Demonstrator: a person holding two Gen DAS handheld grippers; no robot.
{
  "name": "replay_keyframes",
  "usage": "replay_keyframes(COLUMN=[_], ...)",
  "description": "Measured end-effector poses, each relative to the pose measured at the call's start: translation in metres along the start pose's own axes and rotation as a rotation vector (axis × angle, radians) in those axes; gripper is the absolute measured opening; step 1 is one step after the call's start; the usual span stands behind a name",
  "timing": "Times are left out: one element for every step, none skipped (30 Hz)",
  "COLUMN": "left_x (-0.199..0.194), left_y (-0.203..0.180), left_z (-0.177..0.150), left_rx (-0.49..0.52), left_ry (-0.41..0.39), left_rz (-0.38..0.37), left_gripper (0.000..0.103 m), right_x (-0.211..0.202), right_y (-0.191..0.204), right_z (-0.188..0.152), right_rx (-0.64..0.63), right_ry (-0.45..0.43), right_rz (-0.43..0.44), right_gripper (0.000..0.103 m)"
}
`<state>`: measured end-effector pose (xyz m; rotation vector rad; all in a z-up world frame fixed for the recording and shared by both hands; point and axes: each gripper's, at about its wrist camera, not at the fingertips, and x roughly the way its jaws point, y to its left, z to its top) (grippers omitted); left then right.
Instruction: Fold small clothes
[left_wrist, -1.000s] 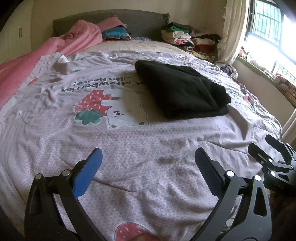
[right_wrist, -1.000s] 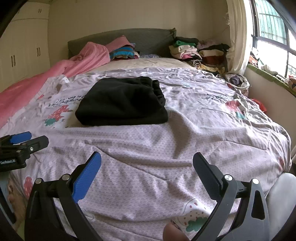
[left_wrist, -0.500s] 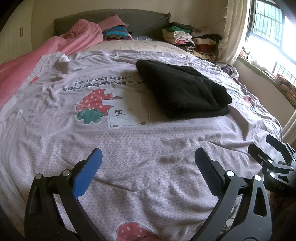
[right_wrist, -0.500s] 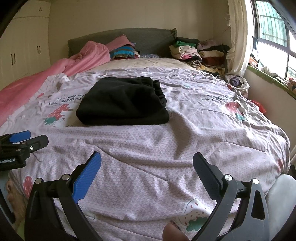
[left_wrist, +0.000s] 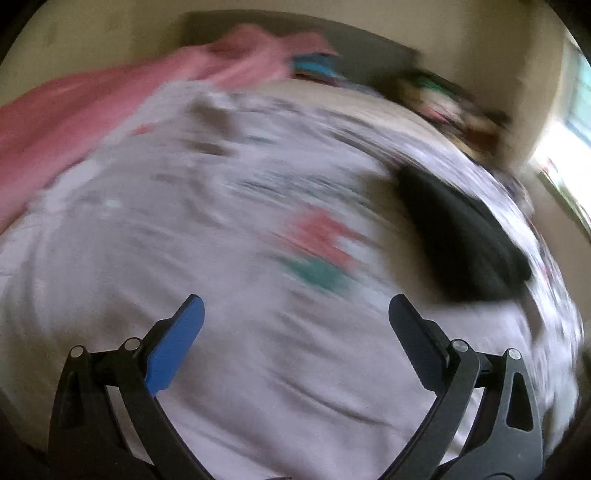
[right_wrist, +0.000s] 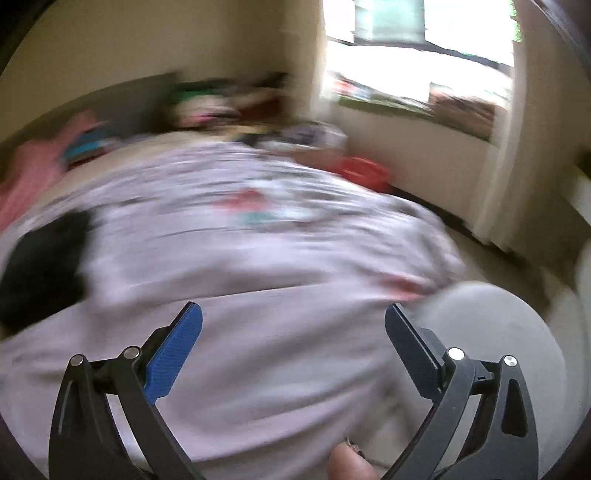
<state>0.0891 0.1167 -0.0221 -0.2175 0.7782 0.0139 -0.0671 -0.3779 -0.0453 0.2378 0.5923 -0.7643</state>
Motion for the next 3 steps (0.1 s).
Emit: replay_keyframes(left_x=[0.004, 0.006, 0.008], left_y=[0.034, 0.06, 0.087], left_z=[0.017, 0.029, 0.039], left_rx=[-0.041, -0.068, -0.095], left_ry=[-0.002, -0.003, -0.011], left_rz=[0.05, 0.109, 0.175], left_gripper=[0.094, 0.094, 0.094], right_x=[0.014, 0.033, 0.05], right_y=[-0.027, -0.06, -0.089], right_z=[0.004, 0.007, 0.008], right_rx=[0.037, 0.076, 0.101], right_ry=[0.023, 0.06, 0.098], right_rz=[-0.076, -0.149, -0.205], right_gripper=[0.099, 0.099, 0.099])
